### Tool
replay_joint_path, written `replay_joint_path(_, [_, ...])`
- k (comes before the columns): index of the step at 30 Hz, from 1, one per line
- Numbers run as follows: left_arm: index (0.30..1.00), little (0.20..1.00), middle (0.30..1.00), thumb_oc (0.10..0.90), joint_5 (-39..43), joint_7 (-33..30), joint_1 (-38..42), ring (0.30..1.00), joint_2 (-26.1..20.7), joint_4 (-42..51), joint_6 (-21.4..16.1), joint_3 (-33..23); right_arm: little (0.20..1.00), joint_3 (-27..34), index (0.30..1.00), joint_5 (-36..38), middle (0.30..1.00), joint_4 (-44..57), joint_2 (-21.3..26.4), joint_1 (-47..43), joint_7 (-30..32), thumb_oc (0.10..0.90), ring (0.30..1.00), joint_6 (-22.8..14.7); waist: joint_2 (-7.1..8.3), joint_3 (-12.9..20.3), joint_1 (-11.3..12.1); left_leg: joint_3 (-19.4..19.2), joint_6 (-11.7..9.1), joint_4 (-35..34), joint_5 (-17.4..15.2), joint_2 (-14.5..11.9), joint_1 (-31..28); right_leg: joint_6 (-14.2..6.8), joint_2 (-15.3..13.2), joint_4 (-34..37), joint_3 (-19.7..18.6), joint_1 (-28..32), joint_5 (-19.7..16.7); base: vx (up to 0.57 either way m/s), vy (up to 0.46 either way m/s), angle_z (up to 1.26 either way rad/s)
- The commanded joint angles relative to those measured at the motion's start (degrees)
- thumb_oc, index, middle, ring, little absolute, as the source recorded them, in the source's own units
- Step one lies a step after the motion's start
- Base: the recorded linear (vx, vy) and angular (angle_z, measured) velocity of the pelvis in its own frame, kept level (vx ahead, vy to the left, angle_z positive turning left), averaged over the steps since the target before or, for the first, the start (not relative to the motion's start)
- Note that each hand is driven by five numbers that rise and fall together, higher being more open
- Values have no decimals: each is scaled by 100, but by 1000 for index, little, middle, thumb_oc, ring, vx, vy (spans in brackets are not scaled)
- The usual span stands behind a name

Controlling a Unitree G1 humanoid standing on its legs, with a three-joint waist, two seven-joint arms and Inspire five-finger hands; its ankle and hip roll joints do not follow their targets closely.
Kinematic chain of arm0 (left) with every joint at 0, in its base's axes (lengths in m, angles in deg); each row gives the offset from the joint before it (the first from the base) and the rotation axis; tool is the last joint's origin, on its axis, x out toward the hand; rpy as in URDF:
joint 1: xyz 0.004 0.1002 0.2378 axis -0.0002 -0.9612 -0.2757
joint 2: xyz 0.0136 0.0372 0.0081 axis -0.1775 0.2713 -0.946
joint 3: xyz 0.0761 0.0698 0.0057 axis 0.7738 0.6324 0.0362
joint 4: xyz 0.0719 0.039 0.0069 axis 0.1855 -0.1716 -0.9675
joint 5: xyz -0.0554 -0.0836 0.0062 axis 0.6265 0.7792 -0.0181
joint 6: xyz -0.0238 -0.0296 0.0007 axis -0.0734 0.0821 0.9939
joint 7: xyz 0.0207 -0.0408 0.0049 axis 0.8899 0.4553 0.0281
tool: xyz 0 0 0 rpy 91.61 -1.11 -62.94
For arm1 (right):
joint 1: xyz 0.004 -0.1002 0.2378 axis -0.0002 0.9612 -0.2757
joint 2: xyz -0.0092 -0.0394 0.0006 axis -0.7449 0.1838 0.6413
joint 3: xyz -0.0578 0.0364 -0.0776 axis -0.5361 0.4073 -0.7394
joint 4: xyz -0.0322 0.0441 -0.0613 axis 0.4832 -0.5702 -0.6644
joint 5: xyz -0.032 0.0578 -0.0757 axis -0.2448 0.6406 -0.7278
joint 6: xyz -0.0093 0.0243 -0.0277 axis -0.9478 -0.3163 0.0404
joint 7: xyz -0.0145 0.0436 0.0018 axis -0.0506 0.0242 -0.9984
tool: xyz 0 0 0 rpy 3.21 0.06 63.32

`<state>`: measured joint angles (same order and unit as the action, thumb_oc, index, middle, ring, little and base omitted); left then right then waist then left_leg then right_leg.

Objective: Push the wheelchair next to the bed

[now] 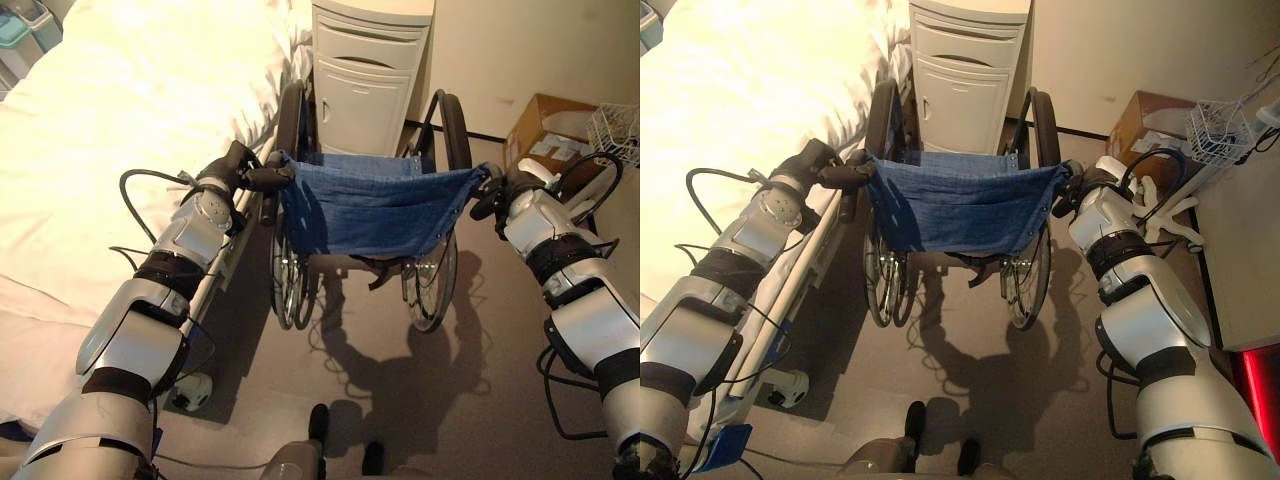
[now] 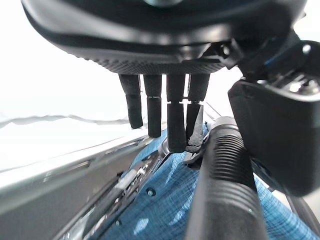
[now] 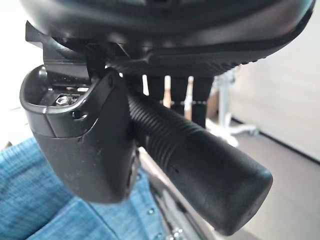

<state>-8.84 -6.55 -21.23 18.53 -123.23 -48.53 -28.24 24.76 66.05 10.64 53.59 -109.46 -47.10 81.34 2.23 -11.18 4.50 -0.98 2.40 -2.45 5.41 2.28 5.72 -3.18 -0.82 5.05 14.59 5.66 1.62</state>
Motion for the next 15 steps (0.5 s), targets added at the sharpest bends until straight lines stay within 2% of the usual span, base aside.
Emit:
replay_joint_path(1, [900,900,900,800,329,396,-450,900,-186,-198,382,256,900,-235,900,425,900,907,-862,21,-705,800,900,-652,-55,-378,511,-355,-227,171,-43,-71,-63,-544,-826,-678,-88,-309,-614,15,6,-3])
replay_joint_path(4, [900,900,900,800,765,751,-569,900,-269,1,615,48,900,-130,900,806,900,1160,-599,-115,-760,800,900,-426,-90,-326,490,-347,-233,155,-50,-67,-139,-516,-804,-686,-100,-243,-536,9,3,-6])
replay_joint_path(8, [900,900,900,800,1268,956,-609,900,-390,40,614,-97,900,-71,900,1284,900,1281,-392,-352,-649,800,900,-236,-119,-233,448,-333,-239,109,-61,-62,-247,-495,-765,-704,-124,-202,-459,16,7,-3])
replay_joint_path(11, [900,900,900,800,2051,1054,-564,900,-558,30,584,-216,900,-11,900,1946,900,1325,-162,-553,-400,800,900,-204,-146,-106,390,-326,-239,75,-92,-58,-392,-456,-715,-745,-153,-142,-367,49,16,0])
replay_joint_path(15, [900,900,900,800,2577,1070,-553,900,-695,51,445,-379,900,57,900,2339,900,1432,69,-689,70,800,900,-282,-142,-1,348,-326,-241,20,-115,-60,-508,-426,-671,-759,-163,-90,-317,27,-4,4])
